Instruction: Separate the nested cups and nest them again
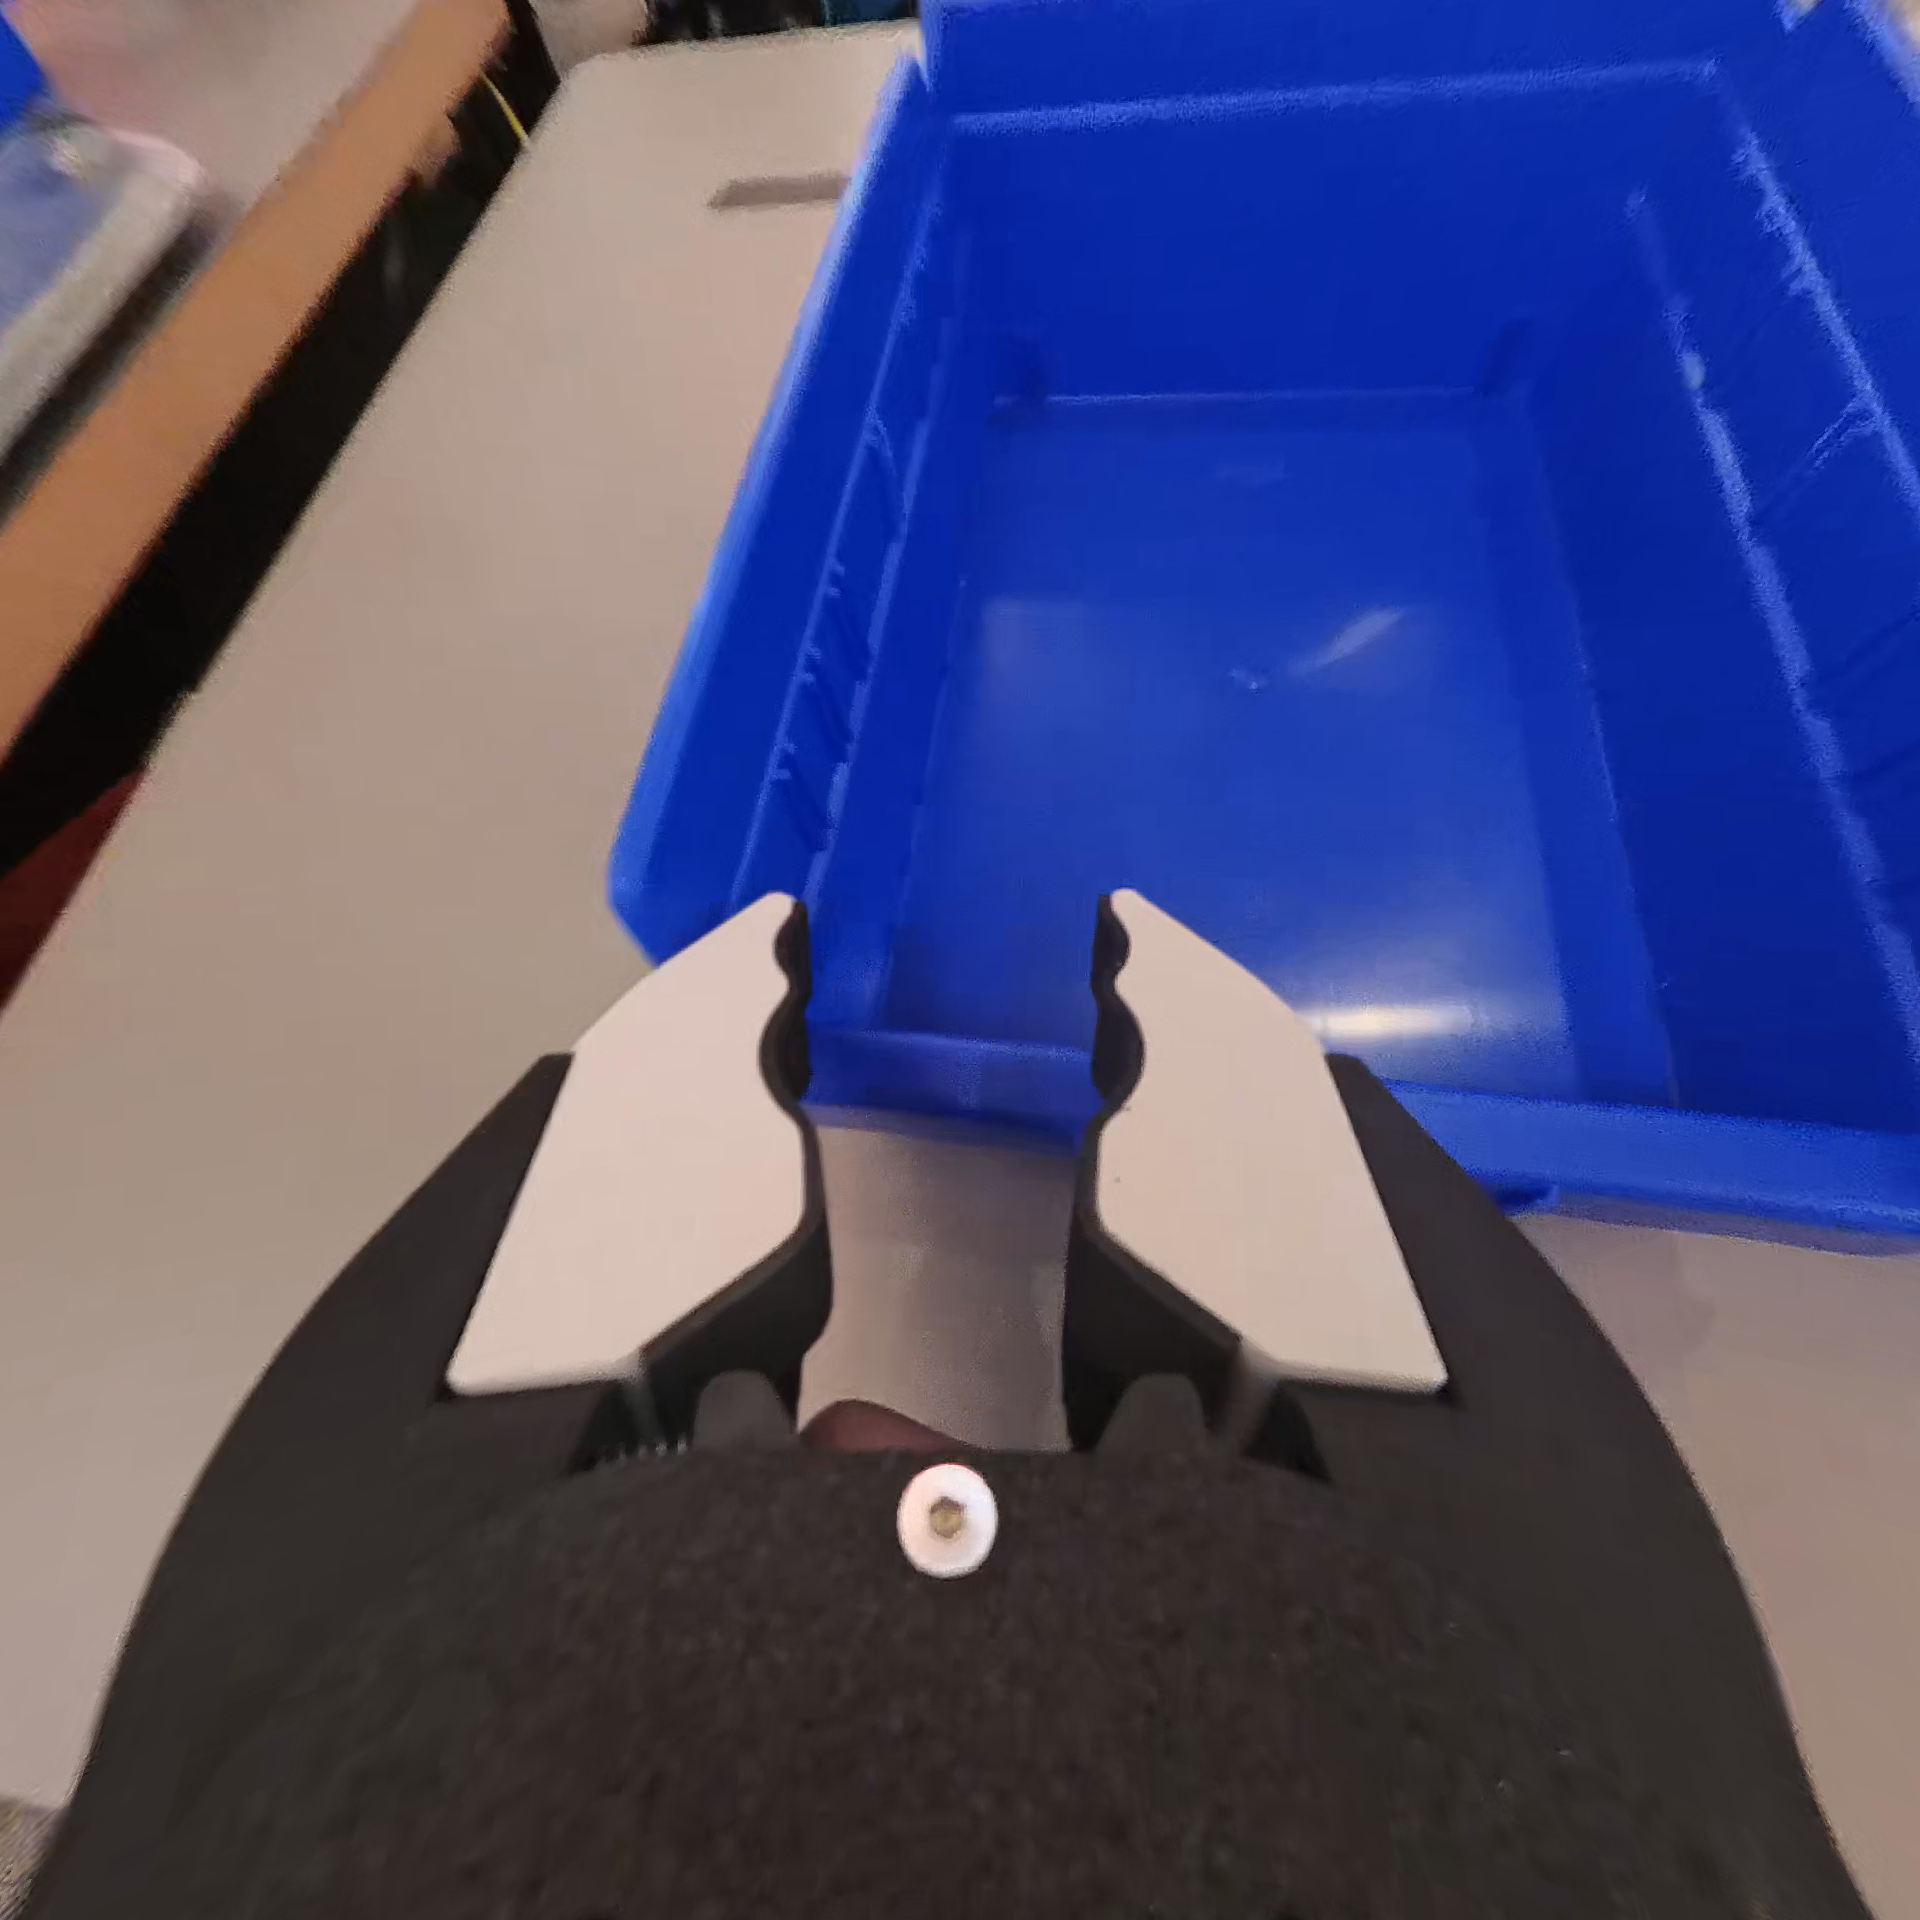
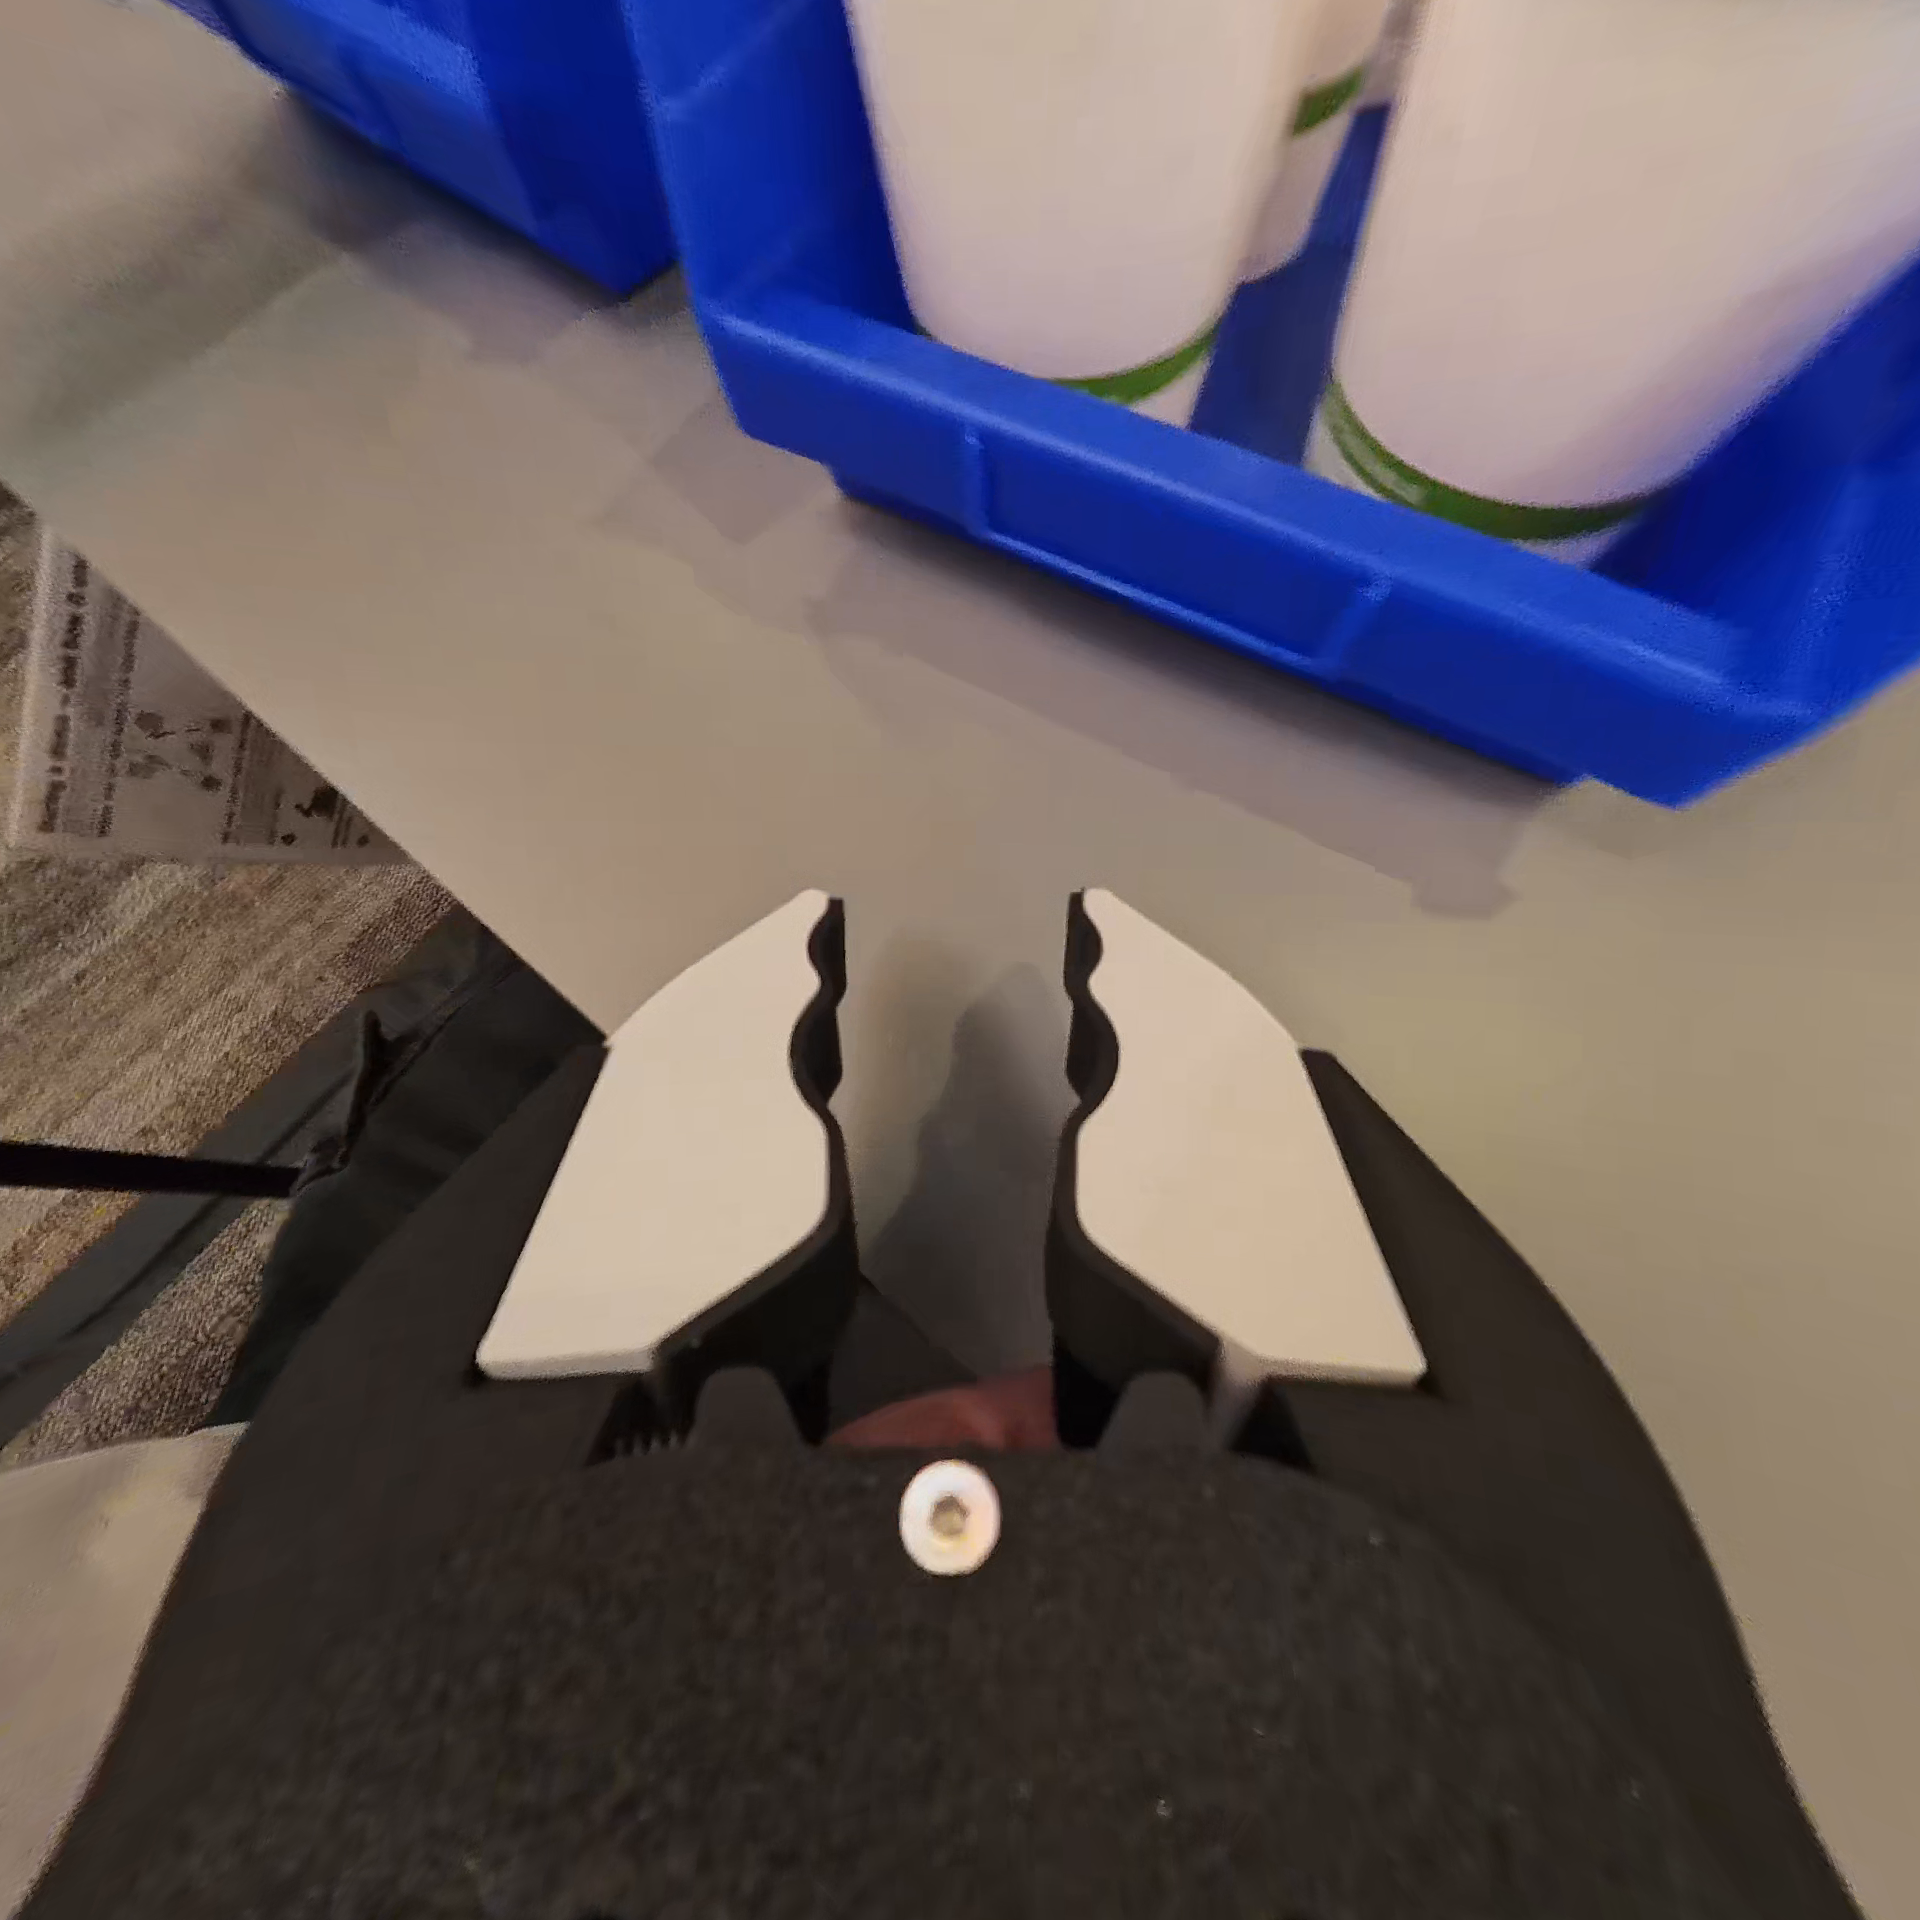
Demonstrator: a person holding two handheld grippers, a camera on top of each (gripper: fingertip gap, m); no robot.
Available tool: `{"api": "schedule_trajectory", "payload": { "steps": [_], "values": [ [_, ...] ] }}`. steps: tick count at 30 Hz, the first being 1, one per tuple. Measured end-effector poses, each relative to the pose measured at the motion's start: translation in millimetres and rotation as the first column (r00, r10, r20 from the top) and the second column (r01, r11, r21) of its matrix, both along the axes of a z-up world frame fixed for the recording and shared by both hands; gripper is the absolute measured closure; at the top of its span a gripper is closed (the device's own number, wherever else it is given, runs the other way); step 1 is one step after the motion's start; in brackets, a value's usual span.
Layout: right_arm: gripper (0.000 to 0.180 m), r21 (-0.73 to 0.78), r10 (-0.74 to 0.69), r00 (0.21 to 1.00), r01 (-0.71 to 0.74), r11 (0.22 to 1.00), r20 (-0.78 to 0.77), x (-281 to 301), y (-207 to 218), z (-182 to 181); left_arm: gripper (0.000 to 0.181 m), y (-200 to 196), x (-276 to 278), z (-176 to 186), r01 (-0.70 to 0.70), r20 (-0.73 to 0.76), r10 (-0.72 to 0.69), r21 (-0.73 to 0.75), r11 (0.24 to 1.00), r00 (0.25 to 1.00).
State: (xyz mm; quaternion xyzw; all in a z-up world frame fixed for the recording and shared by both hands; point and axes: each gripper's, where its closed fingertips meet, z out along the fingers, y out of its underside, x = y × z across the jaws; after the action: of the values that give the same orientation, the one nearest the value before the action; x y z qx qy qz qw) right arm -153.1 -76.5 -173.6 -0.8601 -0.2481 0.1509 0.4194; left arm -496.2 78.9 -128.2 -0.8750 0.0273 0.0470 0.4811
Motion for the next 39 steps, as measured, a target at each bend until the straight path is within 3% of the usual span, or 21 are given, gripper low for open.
{"api": "schedule_trajectory", "payload": {
  "steps": [7, 12, 14, 15, 17, 22, 27, 32, 33, 34, 39],
  "values": [
    [0.141, 0.006, 0.055, 0.998, -0.055, 0.998, -0.018, -20, 5, 9, 0.128, -23, -21, 37, -0.028, 0.017, 0.026, 0.145, 0.989, 1.000],
    [0.142, -0.017, 0.080, 0.996, -0.080, 0.997, -0.043, -31, 3, 6, 0.128, 10, -47, 3, 0.010, 0.123, -0.016, 0.046, 0.999, 0.992],
    [0.142, -0.017, 0.090, 0.994, -0.092, 0.996, -0.055, -37, 2, 7, 0.145, 17, -43, -9, 0.047, 0.170, -0.048, 0.012, 0.999, 0.984],
    [0.142, -0.018, 0.096, 0.993, -0.097, 0.995, -0.062, -40, 1, 8, 0.167, 17, -39, -9, 0.065, 0.198, -0.068, 0.023, 0.998, 0.978],
    [0.142, -0.015, 0.107, 0.991, -0.108, 0.994, -0.078, -48, 2, 11, 0.176, 11, -31, -8, 0.072, 0.217, -0.074, 0.016, 0.997, 0.973],
    [0.142, 0.048, 0.144, 0.983, -0.139, 0.989, -0.110, -86, 13, 26, 0.179, -39, -12, -9, -0.010, 0.133, 0.009, 0.004, 1.000, 0.991],
    [0.142, 0.121, 0.152, 0.974, -0.133, 0.984, -0.167, -131, 30, 41, 0.179, -115, -3, -9, -0.180, 0.148, 0.173, 0.040, 0.983, 0.974],
    [0.146, 0.178, 0.137, 0.979, -0.110, 0.978, -0.152, -153, 40, 45, 0.178, -170, 19, -8, -0.256, 0.135, 0.243, 0.085, 0.963, 0.960],
    [0.152, 0.199, 0.107, 0.986, -0.080, 0.977, -0.129, -150, 45, 46, 0.178, -178, 25, -8, -0.266, 0.124, 0.254, 0.097, 0.959, 0.959],
    [0.171, 0.223, 0.067, 0.994, -0.044, 0.974, -0.092, -144, 52, 46, 0.178, -185, 29, -7, -0.283, 0.115, 0.271, 0.106, 0.953, 0.956],
    [0.176, 0.279, 0.068, 0.984, -0.019, 0.960, -0.166, -142, 53, 73, 0.177, -204, 37, 21, -0.359, 0.086, 0.348, 0.224, 0.906, 0.933]
  ]
}}
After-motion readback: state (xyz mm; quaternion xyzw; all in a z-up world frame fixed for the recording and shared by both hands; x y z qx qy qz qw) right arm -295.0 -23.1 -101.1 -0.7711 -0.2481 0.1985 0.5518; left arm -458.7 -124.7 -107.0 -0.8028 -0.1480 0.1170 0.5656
